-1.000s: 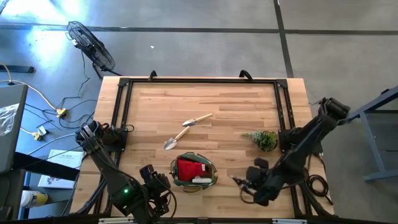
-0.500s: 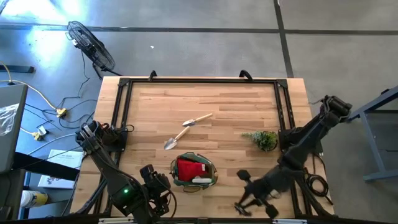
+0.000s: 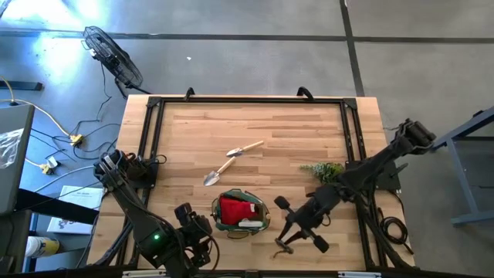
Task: Pick & Place Garden tools in Gardening bag
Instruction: Put the green shear scissors into the gardening bag
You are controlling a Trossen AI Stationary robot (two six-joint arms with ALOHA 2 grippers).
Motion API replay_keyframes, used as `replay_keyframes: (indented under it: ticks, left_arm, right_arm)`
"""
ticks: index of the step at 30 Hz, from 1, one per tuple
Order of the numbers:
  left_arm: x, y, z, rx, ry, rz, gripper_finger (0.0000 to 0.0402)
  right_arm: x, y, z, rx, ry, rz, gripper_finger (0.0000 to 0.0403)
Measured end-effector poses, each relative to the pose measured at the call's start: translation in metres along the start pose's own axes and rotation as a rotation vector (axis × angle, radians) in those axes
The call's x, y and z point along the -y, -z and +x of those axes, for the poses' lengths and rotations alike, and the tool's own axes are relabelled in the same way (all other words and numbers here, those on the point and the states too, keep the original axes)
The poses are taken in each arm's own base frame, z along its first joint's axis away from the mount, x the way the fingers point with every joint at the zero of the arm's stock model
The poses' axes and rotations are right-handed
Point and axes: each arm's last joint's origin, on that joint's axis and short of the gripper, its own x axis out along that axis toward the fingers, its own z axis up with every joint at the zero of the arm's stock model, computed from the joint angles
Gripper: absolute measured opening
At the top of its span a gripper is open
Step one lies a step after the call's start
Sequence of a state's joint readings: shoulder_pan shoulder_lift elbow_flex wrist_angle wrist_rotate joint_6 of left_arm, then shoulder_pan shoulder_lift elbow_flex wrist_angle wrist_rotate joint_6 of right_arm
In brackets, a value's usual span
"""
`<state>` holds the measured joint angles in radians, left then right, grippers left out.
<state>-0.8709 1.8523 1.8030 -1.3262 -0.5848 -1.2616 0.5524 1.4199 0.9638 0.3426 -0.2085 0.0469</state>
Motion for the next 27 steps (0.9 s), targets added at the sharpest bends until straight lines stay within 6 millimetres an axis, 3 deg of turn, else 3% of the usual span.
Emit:
replay_keyframes:
  ticks: [6, 13, 22, 27]
  left_arm:
    - [0.000, 0.000, 0.000, 0.008, -0.006, 0.003, 0.0251]
    - [0.004, 0.004, 0.008, 0.001, -0.032, 0.044, 0.0251]
    - [0.006, 0.008, 0.009, -0.039, -0.025, 0.057, 0.0251]
    - [0.008, 0.012, 0.005, -0.038, -0.011, 0.068, 0.0251]
  right_arm:
    - [0.014, -0.007, 0.007, 0.084, 0.028, -0.059, 0.0033]
    - [0.028, -0.032, 0.024, 0.121, -0.040, -0.168, 0.0033]
    - [0.070, -0.062, 0.040, 0.118, -0.088, -0.173, 0.0033]
    - [0.091, -0.063, 0.046, 0.095, -0.083, -0.116, 0.0033]
